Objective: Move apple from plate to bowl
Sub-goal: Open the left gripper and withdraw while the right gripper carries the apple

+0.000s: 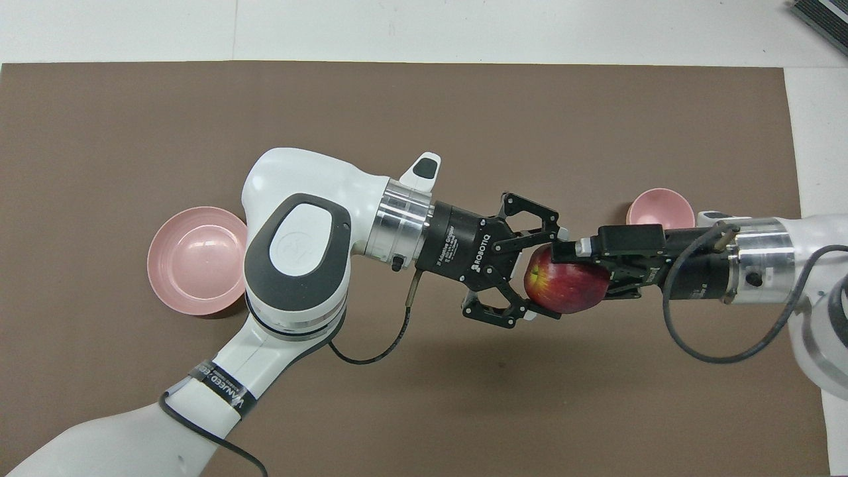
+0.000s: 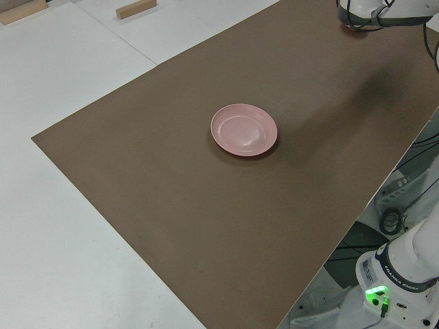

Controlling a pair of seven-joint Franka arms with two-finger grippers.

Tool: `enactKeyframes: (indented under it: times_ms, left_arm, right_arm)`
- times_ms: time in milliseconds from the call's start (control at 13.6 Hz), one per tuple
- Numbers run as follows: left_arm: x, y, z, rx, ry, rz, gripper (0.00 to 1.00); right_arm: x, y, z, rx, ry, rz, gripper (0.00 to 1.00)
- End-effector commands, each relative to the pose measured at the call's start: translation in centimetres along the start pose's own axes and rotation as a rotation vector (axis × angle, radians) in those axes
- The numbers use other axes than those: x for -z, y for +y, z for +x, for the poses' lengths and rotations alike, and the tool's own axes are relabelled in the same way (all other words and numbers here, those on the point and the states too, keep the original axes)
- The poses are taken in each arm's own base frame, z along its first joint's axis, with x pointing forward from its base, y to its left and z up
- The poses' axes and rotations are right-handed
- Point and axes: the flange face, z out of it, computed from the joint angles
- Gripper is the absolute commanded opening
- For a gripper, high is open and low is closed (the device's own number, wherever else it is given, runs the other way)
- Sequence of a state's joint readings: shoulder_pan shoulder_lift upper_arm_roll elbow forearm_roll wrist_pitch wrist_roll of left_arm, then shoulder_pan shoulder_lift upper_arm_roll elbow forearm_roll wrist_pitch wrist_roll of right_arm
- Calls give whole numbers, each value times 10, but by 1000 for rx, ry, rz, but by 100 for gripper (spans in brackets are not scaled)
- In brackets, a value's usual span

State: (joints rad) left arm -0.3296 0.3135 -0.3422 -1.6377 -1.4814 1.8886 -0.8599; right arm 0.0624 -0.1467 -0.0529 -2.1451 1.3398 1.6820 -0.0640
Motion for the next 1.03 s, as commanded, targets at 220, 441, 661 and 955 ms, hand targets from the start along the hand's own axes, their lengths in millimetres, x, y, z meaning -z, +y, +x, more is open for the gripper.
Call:
enactKeyframes:
  times_ms: [220, 441, 661, 955]
  left_arm:
    - [21, -4, 3, 23, 84, 13, 100]
    - [49, -2, 14, 36, 129, 15, 100]
    - [79, -4, 30, 28, 224, 63, 100]
    - [119, -6, 43, 18, 331, 117, 100]
  right_arm:
    - [2, 1, 0, -16, -2, -57, 0]
    - [4, 5, 3, -3, -3, -103, 0]
    - [12, 12, 16, 67, -3, -273, 0]
    - [35, 22, 39, 144, 20, -551, 0]
